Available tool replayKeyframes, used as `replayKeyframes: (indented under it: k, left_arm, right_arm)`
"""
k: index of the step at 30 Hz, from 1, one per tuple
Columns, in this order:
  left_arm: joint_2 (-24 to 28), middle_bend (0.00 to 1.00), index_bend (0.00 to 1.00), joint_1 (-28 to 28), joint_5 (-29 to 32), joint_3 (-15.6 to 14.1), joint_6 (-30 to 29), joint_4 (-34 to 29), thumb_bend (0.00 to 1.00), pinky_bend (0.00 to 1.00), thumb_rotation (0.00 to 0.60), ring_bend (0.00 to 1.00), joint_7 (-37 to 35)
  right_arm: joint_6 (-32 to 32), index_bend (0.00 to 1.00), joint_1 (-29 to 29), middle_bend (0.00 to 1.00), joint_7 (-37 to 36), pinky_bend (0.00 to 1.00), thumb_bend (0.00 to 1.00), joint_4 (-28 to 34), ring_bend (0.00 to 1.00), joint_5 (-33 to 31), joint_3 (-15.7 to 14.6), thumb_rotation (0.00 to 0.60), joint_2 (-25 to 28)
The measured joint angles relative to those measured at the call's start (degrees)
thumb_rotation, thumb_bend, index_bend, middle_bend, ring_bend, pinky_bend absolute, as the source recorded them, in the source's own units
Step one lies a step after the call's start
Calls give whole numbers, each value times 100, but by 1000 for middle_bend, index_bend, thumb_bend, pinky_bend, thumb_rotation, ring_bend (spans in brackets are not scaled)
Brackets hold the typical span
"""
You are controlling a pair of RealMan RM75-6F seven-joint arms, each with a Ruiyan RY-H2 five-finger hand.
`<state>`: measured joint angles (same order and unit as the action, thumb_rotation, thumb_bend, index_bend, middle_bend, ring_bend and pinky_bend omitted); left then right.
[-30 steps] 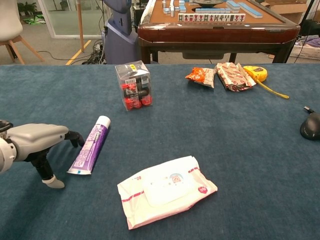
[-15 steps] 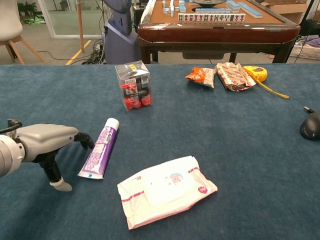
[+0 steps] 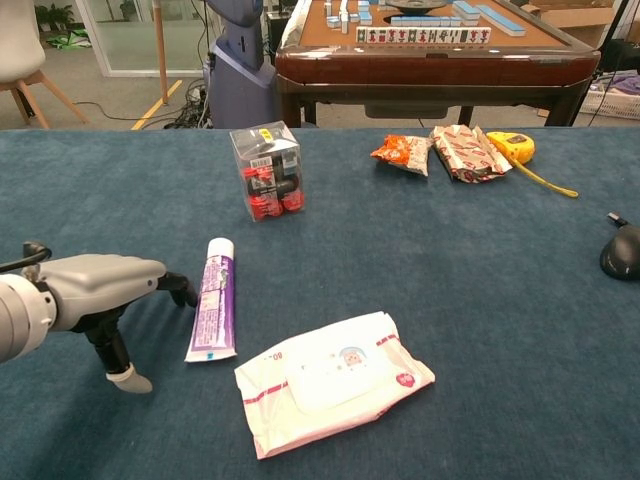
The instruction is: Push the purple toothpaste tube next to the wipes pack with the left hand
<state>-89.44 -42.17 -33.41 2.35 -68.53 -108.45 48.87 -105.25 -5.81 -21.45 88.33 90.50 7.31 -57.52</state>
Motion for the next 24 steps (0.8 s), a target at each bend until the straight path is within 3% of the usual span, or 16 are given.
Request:
replayKeyframes:
  k: [12, 24]
  left_arm:
    - [158, 204, 200, -14, -60, -109, -199, -138, 0, 86, 600, 104, 41]
    - [438, 236, 231, 27, 41, -359, -601, -733, 0, 86, 600, 121, 376]
  right_arm:
    - [76, 298, 30, 426, 52, 363, 0, 12, 304, 18, -2, 600, -1]
    - [70, 298, 26, 426, 101, 363, 0, 32, 304, 35, -5, 600, -12]
